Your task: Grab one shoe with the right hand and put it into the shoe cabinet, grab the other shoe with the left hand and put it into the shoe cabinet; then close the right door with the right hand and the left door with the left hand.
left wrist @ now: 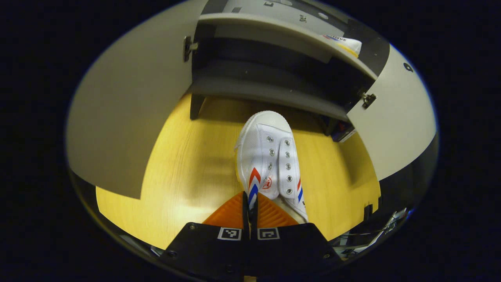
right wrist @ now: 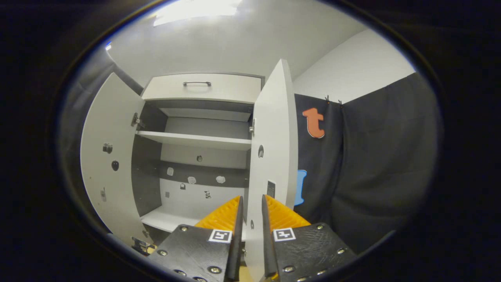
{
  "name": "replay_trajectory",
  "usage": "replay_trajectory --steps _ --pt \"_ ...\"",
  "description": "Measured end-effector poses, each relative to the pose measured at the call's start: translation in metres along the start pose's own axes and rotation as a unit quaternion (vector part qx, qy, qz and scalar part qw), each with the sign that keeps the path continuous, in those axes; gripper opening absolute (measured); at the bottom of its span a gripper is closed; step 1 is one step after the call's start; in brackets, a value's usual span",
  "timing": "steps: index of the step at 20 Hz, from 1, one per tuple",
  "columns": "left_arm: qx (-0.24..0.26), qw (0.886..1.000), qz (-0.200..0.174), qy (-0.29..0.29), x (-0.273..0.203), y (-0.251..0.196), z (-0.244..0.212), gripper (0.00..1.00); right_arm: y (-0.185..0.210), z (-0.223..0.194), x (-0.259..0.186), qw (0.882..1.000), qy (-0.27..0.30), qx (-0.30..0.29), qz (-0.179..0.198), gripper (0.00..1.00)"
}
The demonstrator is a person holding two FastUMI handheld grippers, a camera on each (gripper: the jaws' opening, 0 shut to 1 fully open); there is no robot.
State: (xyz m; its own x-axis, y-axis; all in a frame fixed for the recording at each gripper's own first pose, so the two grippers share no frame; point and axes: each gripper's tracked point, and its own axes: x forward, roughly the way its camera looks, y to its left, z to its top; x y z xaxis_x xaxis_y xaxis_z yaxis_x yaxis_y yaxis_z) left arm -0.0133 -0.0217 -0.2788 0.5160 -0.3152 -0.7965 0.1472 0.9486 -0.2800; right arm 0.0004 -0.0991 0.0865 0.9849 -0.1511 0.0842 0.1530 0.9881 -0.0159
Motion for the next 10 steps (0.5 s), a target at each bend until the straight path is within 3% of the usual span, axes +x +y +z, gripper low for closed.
replay_trajectory --steps 4,10 --pt "0.005 0.997 -0.025 -0.070 -0.086 0.015 0.048 0.01 0.001 -0.003 -0.013 1.000 -0.002 0.015 0.012 0.24" --pt "0.036 0.988 -0.047 -0.144 -0.100 0.024 0.039 0.01 0.009 0.002 -0.030 0.999 -0.009 0.029 0.034 0.24"
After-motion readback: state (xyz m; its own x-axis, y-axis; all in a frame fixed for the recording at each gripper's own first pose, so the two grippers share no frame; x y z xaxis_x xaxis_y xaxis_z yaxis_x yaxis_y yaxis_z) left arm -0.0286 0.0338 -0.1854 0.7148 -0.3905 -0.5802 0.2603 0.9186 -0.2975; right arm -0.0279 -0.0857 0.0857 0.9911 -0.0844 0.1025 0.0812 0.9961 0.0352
